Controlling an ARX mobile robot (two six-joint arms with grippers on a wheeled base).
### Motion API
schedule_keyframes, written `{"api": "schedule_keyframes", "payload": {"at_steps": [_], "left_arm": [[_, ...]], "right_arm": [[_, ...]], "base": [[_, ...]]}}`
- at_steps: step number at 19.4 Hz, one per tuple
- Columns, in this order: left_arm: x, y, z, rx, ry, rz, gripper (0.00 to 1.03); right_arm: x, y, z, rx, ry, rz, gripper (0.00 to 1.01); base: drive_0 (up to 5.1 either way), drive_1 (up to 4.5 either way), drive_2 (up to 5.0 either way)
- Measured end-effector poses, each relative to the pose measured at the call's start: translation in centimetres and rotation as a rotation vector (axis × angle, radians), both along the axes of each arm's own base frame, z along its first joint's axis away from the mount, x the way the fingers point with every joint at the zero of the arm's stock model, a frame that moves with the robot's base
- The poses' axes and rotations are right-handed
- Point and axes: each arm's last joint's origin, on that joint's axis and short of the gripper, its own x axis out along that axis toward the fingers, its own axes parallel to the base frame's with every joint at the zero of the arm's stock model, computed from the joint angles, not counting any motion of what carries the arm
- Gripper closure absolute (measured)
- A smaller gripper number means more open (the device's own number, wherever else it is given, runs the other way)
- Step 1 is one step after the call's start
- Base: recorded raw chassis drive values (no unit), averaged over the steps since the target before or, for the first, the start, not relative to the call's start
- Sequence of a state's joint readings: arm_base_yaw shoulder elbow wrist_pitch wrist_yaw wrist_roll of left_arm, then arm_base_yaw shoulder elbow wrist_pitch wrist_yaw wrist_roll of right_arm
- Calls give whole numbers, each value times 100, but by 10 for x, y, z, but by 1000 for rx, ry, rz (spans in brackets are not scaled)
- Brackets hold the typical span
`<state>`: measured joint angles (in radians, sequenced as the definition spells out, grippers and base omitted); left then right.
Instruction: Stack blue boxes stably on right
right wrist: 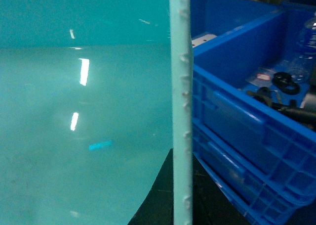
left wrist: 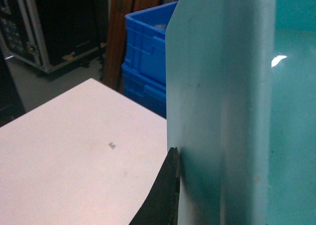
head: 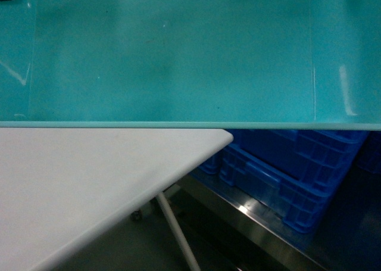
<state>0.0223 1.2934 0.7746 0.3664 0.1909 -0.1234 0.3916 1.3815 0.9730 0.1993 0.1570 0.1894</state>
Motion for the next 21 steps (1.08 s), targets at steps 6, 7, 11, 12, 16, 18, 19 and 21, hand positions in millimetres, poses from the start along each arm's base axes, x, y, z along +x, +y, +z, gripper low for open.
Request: {"api": "schedule_keyframes", "payload": {"at_steps": [6, 7, 11, 12, 16, 18, 19, 21], "left_arm": [[0, 0, -1, 0, 4, 1, 97], [0, 0, 0, 0, -1, 1, 97], [0, 0, 0, 0, -1, 0, 97], [0, 0, 0, 0, -3, 0, 97], [0, 0, 0, 0, 0, 0, 97], [0, 0, 0, 0, -2, 0, 97], [0, 0, 0, 0, 3, 0, 97], [0, 0, 0, 0, -2, 0, 97]], "right_arm": [[0, 0, 0, -1, 1, 0, 99], [0, 0, 0, 1, -1, 0, 99], [0, 0, 0, 1, 0, 0, 99], [0, 0, 0, 2, -4, 0, 99], [0, 0, 0, 0, -1, 0, 99], [0, 0, 0, 1, -2, 0, 99], [0, 0, 0, 0, 1, 0, 99], [0, 0, 0, 1, -3, 0, 99]], "base": [[351, -394, -394], [344, -401, -401], [343, -402, -402], [335, -411, -411], [330, -416, -416], [328, -417, -417], [350, -395, -395], [350, -395, -395]]}}
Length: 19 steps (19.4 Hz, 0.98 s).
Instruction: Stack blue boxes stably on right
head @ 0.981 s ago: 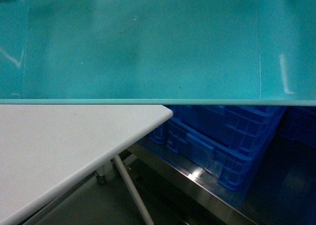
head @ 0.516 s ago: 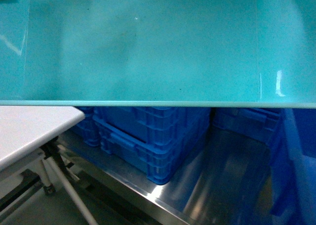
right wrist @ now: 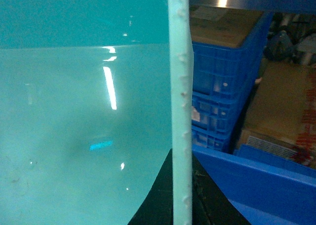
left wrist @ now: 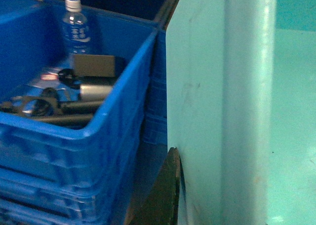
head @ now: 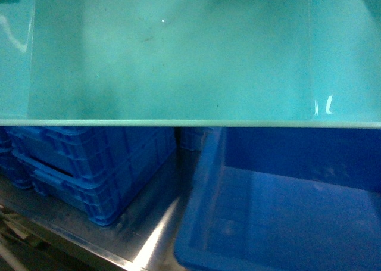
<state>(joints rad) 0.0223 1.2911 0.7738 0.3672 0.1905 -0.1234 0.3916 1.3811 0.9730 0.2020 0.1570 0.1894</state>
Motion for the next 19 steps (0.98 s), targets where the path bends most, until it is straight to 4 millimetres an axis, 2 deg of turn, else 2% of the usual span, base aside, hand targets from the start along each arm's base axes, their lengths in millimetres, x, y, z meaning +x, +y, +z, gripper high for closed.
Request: {"api": "schedule_keyframes", "payload": {"at_steps": [3, 19], "left_arm": [[0, 0, 0, 0, 0, 0, 97], [0, -2, 0, 0, 0, -3, 97]], "right_arm": [[0, 0, 0, 0, -1, 0, 99], [1, -3, 0, 1, 2, -3, 99]], "base": [[350, -395, -395], [-167, -167, -167]]}}
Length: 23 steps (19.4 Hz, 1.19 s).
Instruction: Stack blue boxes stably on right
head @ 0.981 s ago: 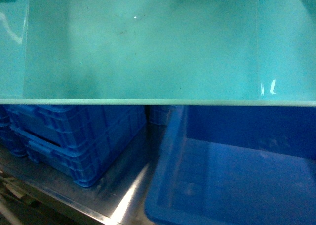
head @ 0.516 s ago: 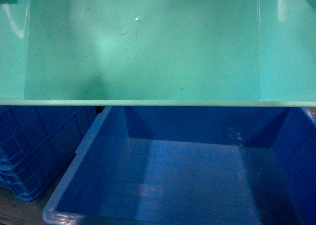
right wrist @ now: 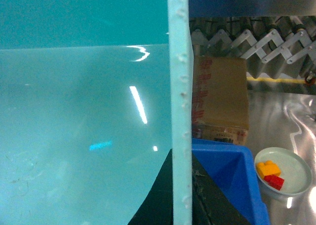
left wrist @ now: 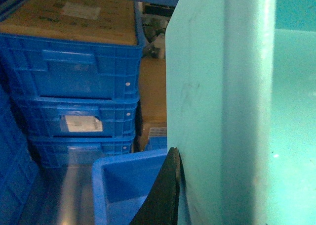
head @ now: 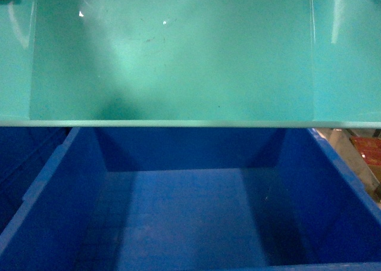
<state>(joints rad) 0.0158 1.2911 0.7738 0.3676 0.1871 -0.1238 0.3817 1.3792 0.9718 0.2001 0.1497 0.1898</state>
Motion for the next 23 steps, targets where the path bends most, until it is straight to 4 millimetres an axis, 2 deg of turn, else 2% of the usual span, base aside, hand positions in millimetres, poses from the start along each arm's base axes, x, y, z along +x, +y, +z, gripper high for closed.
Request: {"api": "schedule_keyframes", "payload": {"at_steps": [23], "left_arm": [[0, 0, 0, 0, 0, 0, 97]], "right_arm": [[0, 0, 0, 0, 1, 0, 99]], "base": [[-163, -163, -163]]}}
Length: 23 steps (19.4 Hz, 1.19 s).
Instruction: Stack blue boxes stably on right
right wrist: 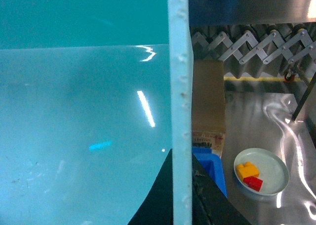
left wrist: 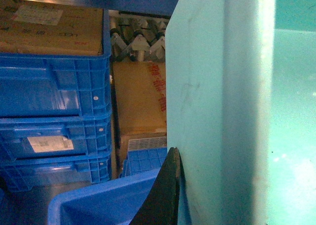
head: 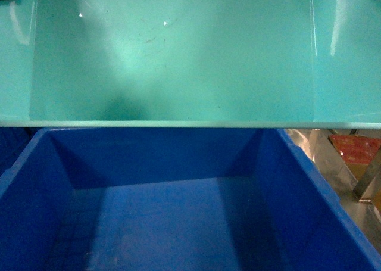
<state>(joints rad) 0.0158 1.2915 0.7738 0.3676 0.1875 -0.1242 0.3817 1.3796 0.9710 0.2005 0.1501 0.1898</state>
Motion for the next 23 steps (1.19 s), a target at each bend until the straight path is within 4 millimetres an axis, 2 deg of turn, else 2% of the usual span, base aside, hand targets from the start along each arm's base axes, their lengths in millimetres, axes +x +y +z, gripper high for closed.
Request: {"api": "schedule_keyframes", "payload": {"at_steps": [11, 23], "left_arm": [[0, 0, 0, 0, 0, 0, 97], [0, 0, 0, 0, 0, 0, 97]], "right_arm": [[0, 0, 0, 0, 0, 0, 99], [0, 0, 0, 0, 0, 0, 99]], "base": [[-163, -163, -163], [0, 0, 0]]}}
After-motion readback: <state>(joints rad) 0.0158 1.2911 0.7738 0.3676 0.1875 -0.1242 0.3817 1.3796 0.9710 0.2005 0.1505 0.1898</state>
